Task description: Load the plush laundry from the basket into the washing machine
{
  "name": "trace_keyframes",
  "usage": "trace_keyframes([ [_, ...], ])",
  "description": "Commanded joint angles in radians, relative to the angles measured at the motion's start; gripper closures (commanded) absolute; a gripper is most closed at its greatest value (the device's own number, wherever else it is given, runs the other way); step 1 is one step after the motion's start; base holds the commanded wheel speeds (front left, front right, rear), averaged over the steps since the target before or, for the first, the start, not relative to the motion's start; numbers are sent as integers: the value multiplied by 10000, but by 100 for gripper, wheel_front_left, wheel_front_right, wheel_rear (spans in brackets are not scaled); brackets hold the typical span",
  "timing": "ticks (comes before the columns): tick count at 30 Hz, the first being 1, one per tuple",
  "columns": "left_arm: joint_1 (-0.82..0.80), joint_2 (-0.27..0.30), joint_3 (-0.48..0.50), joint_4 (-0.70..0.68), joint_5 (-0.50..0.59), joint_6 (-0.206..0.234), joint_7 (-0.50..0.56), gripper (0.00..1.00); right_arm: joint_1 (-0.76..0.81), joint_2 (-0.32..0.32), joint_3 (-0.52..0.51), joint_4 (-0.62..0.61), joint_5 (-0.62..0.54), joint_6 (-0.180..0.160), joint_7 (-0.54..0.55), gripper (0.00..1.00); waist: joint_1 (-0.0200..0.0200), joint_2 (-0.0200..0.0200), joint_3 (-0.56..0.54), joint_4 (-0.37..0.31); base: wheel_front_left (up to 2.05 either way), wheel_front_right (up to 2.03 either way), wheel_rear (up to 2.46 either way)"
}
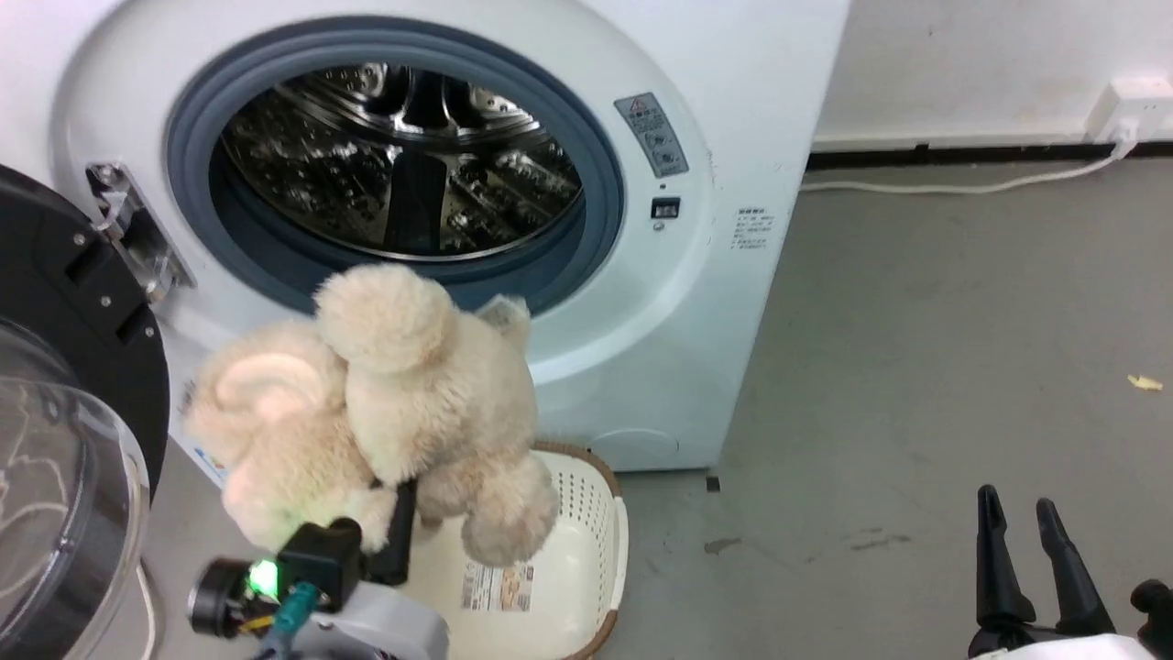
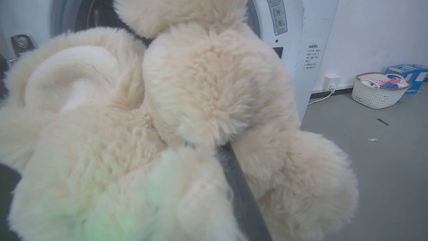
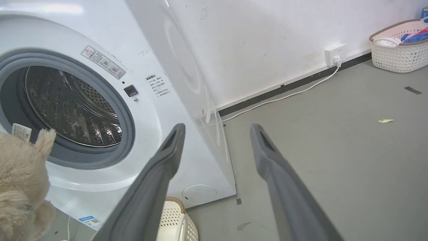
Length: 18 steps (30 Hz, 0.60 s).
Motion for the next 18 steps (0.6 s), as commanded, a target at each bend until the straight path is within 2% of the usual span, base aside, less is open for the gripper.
trace_keyframes([
  [1, -218, 92, 93, -173, 98, -74, -54, 100, 4, -1, 23, -85, -60, 8, -44, 0, 3, 0, 243, -29, 0, 0, 0],
  [8, -2200, 731, 290, -289, 502, -360, 188, 100, -680, -1, 195, -396, 160, 8, -44, 0, 3, 0, 1716, -341, 0, 0, 0],
  [18, -6287, 1564, 453, 289, 855, -863, 1960, 100, -1886, -1, 407, -444, 583, 8, -44, 0, 3, 0, 4272, -1075, 0, 0, 0],
])
